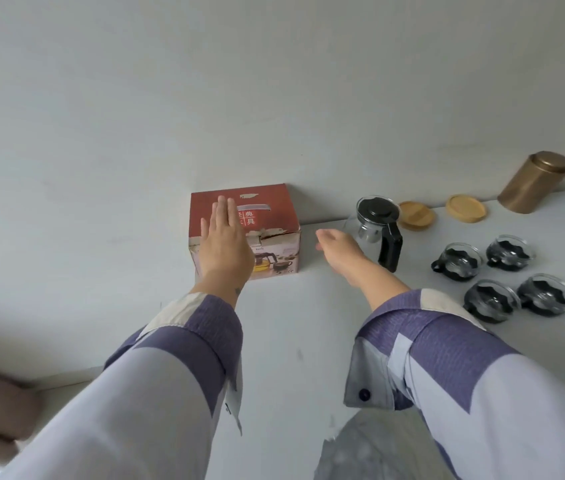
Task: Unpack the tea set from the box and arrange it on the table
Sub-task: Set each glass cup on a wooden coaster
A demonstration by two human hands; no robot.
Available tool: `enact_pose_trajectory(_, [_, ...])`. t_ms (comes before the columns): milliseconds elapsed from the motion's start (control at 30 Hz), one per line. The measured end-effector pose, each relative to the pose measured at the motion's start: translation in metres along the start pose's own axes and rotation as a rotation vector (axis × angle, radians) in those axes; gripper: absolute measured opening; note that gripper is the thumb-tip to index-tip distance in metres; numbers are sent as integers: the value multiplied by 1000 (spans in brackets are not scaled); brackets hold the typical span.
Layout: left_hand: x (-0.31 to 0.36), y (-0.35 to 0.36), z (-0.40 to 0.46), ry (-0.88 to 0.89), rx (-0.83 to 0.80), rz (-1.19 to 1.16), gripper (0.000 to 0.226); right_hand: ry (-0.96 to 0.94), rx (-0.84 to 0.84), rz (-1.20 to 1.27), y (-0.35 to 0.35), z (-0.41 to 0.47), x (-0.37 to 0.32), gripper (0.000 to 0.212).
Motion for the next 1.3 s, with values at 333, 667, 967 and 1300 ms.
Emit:
enact_pose_trajectory(333, [149, 28, -61, 191, -329, -119, 50, 36, 105, 114, -121, -32, 71, 30])
enact_pose_trajectory(667, [271, 102, -101, 121, -520, -142, 52, 3, 111, -26, -223, -11, 168, 31])
enact_pose_trajectory(967, [325, 142, -92, 155, -574, -74, 82, -109, 68, -197, -258, 28, 201, 32])
enact_pose_trajectory(1300, [328, 175, -46, 191, -714, 132, 126, -129, 65, -222, -260, 114, 200, 33])
Point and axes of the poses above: each hand's wrist, its own z-axis towards the middle knuckle, its own y-axis out of the palm, x = y × z, the point moved 3 cm from there along z, towards the middle knuckle, and after that the axes turned 1 degree about x, right-handed, at the moved point
